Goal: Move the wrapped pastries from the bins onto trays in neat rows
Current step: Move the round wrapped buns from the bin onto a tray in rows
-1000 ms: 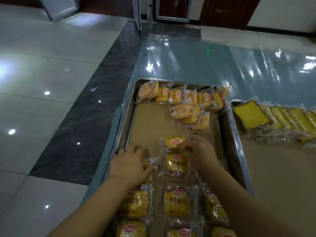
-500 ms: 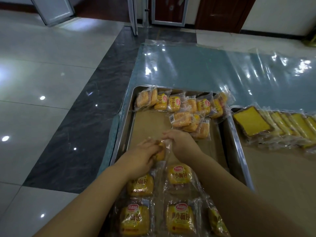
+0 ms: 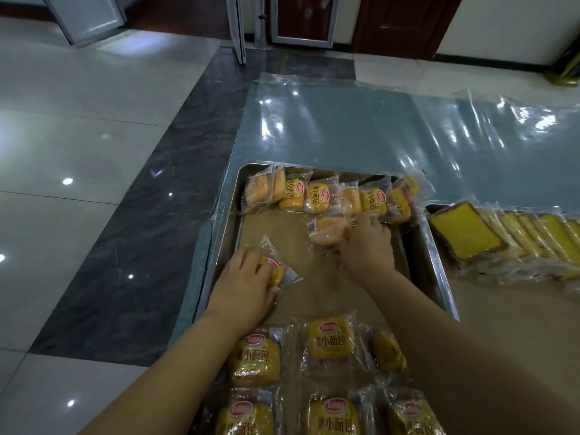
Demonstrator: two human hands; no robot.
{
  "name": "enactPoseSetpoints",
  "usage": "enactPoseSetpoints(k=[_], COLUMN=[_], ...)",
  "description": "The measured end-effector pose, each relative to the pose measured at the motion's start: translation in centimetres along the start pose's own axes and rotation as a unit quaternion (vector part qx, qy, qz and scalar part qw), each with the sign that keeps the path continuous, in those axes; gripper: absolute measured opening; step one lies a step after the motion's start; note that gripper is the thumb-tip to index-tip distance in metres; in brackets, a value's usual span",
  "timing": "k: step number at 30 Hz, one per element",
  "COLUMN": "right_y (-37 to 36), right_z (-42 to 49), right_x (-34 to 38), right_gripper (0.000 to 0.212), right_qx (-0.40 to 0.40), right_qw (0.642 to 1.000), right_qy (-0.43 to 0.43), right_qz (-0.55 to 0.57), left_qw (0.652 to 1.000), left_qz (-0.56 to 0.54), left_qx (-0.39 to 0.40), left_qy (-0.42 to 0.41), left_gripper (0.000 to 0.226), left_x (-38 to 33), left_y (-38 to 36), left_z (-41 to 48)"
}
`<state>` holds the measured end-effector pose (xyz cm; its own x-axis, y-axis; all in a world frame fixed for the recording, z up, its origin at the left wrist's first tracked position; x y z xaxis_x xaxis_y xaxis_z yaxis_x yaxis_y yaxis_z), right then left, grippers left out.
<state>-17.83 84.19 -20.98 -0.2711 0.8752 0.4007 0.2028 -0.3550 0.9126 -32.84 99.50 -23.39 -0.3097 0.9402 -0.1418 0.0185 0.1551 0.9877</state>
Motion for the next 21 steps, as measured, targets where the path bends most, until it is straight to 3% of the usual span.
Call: enactPoseSetpoints(k=[3, 5, 9, 14, 16, 18, 21], right_y=[0.1, 0.5, 2.3, 3.9, 3.1, 1.2, -1.2], right_z=[-0.1, -0.5, -2.8, -6.5, -7.6, -8.4, -8.9], right_x=[0.3, 0.8, 2.4, 3.4, 3.4, 2.9, 1.2], right_gripper=[0.029, 0.026, 0.027, 0.028, 0.028, 0.032, 0.040], right_qx=[-0.012, -0.041, -0.103, -0.124, -0.087, 0.018, 0.146], right_qw=[1.000, 0.998, 0.971, 0.940, 0.938, 0.945, 0.951], right_qy=[-0.007, 0.020, 0.152, 0.305, 0.333, 0.326, 0.261], right_qz=[-0.017, 0.048, 0.150, 0.085, 0.039, 0.011, 0.074], left_qw=[0.998, 0.998, 0.999, 0.998, 0.997, 0.996, 0.996], left_qz=[-0.047, -0.051, -0.025, -0.001, -0.001, -0.001, -0.004], left_qx=[0.038, 0.039, 0.039, 0.035, 0.033, 0.032, 0.021], left_qy=[-0.008, -0.010, 0.005, 0.056, 0.069, 0.080, 0.085], left_gripper=[0.047, 0.044, 0.047, 0.051, 0.052, 0.053, 0.054], left_x=[0.1, 0.0, -0.4, -0.2, 0.0, 0.3, 0.9], left_y=[-0.7, -0.7, -0.4, -0.3, -0.3, -0.3, -0.2], left_z=[0.1, 0.2, 0.0, -1.0, -1.4, -1.7, -2.1])
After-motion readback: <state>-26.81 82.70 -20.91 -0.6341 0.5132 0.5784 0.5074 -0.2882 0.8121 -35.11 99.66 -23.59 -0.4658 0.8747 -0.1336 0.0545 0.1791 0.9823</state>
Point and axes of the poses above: each hand's wrist, its own z-axis towards the middle knuckle, its own y-axis out of the back of the hand, x = y × z, the point moved 7 cm from there along z, towards the middle knuckle, and after that the axes turned 6 degrees about y, right-handed, at the moved point
